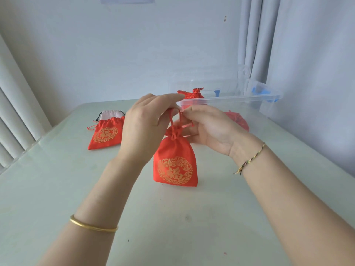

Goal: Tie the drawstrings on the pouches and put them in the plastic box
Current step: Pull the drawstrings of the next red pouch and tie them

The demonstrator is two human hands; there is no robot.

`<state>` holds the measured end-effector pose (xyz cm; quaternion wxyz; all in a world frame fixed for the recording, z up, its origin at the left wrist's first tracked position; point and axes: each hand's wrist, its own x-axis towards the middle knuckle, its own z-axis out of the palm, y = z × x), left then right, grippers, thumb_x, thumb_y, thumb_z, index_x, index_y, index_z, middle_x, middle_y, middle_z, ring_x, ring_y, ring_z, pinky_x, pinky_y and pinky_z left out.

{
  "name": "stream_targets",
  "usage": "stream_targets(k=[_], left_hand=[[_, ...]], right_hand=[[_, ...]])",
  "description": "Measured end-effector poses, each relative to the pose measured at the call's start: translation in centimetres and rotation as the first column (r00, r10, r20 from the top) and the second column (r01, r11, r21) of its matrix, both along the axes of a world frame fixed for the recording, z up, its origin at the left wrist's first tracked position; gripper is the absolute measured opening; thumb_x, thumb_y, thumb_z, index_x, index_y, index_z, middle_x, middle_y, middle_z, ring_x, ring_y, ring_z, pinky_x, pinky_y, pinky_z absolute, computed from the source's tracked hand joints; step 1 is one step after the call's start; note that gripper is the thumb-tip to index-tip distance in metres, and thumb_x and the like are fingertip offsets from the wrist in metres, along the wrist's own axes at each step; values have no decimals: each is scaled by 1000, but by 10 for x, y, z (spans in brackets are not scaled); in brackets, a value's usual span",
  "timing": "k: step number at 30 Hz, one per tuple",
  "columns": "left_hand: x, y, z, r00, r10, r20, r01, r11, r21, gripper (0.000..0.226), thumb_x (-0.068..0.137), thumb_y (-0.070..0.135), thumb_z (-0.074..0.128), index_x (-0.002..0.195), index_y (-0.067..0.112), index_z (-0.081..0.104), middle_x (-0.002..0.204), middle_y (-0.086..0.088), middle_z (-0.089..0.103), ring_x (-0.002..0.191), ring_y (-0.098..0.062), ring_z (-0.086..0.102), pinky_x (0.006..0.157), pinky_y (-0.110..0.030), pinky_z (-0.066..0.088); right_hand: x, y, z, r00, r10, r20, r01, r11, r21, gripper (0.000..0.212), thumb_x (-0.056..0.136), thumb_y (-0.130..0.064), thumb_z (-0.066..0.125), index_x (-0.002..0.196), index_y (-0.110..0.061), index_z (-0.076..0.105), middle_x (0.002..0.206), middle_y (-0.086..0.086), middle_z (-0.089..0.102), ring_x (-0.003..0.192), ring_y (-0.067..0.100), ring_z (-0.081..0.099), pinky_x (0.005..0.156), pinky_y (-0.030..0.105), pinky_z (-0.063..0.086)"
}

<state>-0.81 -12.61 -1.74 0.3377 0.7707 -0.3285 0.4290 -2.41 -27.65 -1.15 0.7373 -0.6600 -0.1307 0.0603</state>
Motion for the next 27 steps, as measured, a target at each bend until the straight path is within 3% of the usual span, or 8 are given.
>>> stream_targets(k=[5,9,11,13,16,19,23,27], left_hand=[[3,4,-1,962,-22,-273,9,999,-51,21,91,24,56,101,14,71,94,5,71,87,-8,63,78,-19,46],[8,7,-3,846,51,-531,-111,991,-81,39,98,32,40,76,12,65,84,11,68,76,-4,58,69,-19,41],[11,7,-3,751,-158,-641,-58,952,-302,45,98,29,39,60,12,55,82,10,71,82,-4,61,76,-27,42],[12,6,-2,624,-471,-623,44,817,-574,47,98,24,37,52,16,42,88,5,73,95,-9,64,78,-31,42],[8,4,2,477,-733,-485,141,608,-781,52,100,21,33,48,20,40,89,2,71,100,-11,64,81,-29,38],[4,-3,0,423,-786,-450,134,546,-827,45,100,21,32,56,17,32,67,4,67,80,-13,65,75,-28,38],[2,-2,1,432,-681,-591,95,686,-721,36,99,23,38,65,15,47,63,6,60,69,-11,63,63,-25,37],[-3,-2,7,467,-498,-731,149,859,-490,20,93,15,52,85,1,65,67,-1,56,59,-11,53,57,-22,39]], right_hand=[[1,-5,2,946,-304,115,315,945,-90,31,97,-17,44,66,-12,47,77,10,58,53,15,63,55,27,50],[7,-14,0,947,-294,-130,319,909,267,37,94,-20,48,58,-15,40,63,4,62,48,12,58,47,17,46],[8,-17,-1,965,-92,-246,221,789,573,38,93,-21,46,56,-15,37,69,8,68,52,13,62,48,17,47],[9,-18,-5,964,56,-260,158,665,730,38,94,-22,44,57,-14,38,74,10,70,56,14,66,48,17,49],[16,-16,-15,943,-1,-334,239,701,672,37,96,-24,42,60,-16,39,52,1,57,42,12,56,42,15,43],[21,-14,-24,912,-104,-396,332,754,567,37,98,-25,40,62,-17,37,43,-2,46,34,10,43,36,14,36],[20,-18,-20,908,-232,-349,384,795,470,34,97,-25,44,64,-14,43,51,3,60,37,10,52,39,14,42],[13,-16,-3,953,-270,-138,302,890,343,33,95,-26,48,64,-15,49,71,6,64,45,8,55,44,16,42]])
